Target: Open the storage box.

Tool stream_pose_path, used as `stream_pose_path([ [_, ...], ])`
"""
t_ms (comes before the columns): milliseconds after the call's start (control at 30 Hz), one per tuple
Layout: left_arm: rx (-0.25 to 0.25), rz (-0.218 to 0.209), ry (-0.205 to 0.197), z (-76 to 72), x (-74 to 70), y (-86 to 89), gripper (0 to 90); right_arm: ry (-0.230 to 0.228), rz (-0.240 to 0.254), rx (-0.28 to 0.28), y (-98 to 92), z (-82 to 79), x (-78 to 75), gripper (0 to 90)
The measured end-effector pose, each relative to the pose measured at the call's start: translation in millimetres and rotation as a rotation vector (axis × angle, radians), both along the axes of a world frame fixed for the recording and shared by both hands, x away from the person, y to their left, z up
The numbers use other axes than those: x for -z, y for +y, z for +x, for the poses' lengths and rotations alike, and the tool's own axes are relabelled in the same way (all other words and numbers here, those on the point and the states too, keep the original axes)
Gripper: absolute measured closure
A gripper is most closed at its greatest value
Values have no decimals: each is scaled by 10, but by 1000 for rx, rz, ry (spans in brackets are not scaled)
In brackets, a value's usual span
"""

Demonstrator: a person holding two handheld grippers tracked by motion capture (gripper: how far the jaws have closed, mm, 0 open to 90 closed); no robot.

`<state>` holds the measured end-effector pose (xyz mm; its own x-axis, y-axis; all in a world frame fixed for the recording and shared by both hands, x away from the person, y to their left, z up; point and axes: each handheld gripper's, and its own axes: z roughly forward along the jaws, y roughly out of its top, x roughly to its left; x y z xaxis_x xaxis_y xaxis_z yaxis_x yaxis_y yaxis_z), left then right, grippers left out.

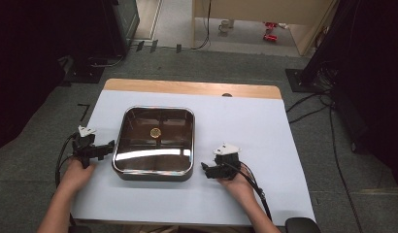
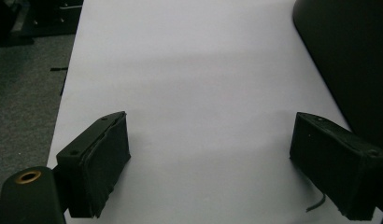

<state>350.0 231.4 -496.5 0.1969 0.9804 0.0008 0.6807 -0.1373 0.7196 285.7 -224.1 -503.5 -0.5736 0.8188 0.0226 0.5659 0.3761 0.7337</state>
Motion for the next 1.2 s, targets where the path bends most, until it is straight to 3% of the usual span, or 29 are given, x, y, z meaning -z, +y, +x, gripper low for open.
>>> stream_pose_path([
  [333,0,0,0,0,0,0,119,1,-1,8,6,-6,-3,138],
  [700,0,0,0,0,0,0,119,57,-29,3,22,13,-81,203],
  [1200,0,0,0,0,0,0,119,59,52,-23,-13,-13,-328,223],
])
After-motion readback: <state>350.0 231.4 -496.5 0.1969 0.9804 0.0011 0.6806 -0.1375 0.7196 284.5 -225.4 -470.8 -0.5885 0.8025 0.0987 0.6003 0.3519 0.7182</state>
